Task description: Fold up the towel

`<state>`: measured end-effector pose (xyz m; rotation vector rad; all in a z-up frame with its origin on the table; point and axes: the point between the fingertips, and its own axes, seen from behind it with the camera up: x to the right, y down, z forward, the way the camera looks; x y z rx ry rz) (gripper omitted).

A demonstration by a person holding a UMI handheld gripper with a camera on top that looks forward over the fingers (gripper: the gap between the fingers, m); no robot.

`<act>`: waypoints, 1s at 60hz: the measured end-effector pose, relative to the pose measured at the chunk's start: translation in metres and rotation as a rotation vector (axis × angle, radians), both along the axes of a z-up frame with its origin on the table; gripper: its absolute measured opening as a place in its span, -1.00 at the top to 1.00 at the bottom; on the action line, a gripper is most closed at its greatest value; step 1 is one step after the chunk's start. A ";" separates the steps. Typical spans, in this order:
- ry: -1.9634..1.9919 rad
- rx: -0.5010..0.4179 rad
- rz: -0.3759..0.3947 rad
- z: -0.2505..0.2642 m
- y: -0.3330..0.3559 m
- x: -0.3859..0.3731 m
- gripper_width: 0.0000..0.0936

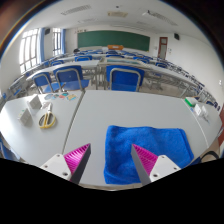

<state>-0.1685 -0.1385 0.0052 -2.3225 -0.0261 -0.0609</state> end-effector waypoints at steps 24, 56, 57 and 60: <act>-0.160 0.043 0.052 -0.018 0.024 0.036 0.93; 0.101 0.056 -0.079 0.068 0.050 0.106 -0.45; 0.079 0.052 -0.093 0.063 0.043 0.127 -0.64; 0.014 0.038 -0.143 0.060 0.039 0.152 -0.84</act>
